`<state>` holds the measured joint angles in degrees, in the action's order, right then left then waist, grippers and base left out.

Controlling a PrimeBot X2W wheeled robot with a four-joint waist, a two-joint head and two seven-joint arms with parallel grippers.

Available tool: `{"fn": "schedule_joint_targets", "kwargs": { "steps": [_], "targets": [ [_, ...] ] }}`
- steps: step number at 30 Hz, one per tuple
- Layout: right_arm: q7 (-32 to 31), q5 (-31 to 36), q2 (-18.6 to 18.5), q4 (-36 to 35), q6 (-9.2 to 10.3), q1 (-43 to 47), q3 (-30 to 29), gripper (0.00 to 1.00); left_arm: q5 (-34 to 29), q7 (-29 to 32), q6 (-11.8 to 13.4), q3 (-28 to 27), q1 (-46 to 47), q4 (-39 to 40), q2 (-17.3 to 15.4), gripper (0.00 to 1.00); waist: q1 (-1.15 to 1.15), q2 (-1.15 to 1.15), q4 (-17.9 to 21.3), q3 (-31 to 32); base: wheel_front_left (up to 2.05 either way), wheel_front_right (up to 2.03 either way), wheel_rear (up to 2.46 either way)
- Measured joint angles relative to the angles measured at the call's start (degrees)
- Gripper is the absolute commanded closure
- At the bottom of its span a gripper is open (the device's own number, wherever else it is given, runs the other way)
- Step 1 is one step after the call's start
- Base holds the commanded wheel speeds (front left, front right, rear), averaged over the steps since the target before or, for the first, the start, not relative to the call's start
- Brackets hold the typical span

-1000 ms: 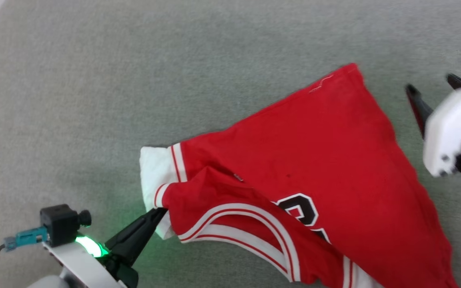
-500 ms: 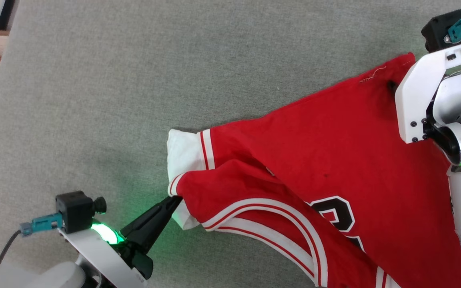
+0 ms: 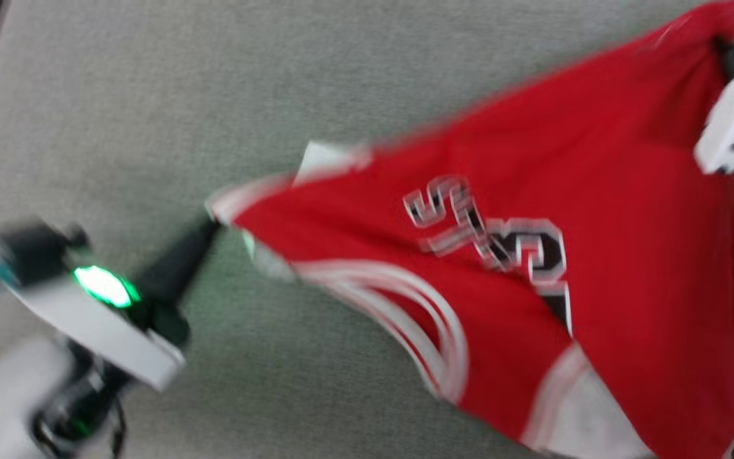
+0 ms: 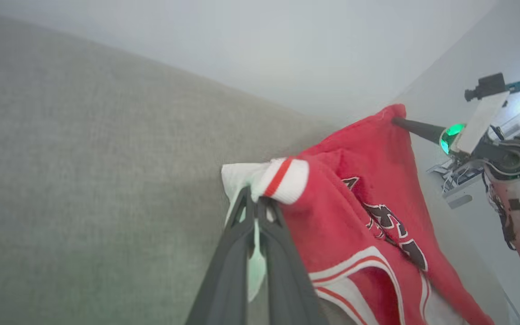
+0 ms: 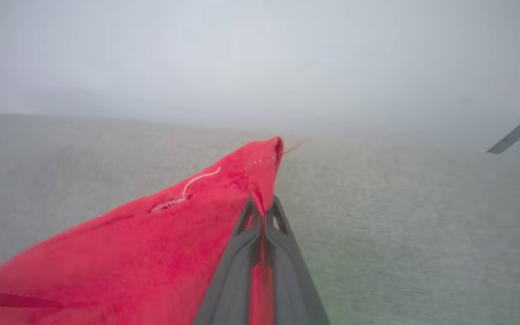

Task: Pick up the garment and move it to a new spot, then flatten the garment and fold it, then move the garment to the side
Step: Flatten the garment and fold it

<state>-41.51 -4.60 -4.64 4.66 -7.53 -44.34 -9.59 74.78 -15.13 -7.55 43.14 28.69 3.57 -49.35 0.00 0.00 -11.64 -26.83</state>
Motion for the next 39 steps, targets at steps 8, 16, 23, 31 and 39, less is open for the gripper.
{"fn": "schedule_joint_targets", "kwargs": {
  "steps": [8,16,23,31,39],
  "targets": [
    [9.01,3.74,1.62,-2.07,0.00,-10.37,-5.77,1.00,12.34,4.48,0.00,-4.56,20.13,-1.23,-3.60,1.00,0.00,0.00,4.14,-0.63,0.00,0.00,0.00],
    [17.45,2.61,2.05,3.52,-0.09,-30.51,-9.77,1.00,16.80,14.93,-0.03,-13.60,47.02,-15.81,-2.07,1.00,0.00,0.00,8.67,-4.96,0.00,0.00,0.00],
    [24.99,3.49,2.32,11.80,-0.25,-42.05,-13.83,1.00,17.31,16.61,-0.10,-17.37,60.94,-22.06,1.82,1.00,0.00,0.00,12.58,-8.30,0.00,0.00,0.00],
    [25.01,2.63,2.09,17.98,-0.08,-32.12,-10.31,1.00,20.68,19.14,0.00,-18.09,45.02,-18.62,3.03,1.00,0.00,0.00,13.29,-9.48,0.00,0.00,0.00],
    [20.60,-3.15,1.82,9.73,-0.01,-11.02,-4.04,1.00,21.05,18.05,0.01,-22.16,19.20,-6.87,4.69,1.00,0.00,0.00,12.40,-7.94,0.00,0.00,0.00]
  ]
}}
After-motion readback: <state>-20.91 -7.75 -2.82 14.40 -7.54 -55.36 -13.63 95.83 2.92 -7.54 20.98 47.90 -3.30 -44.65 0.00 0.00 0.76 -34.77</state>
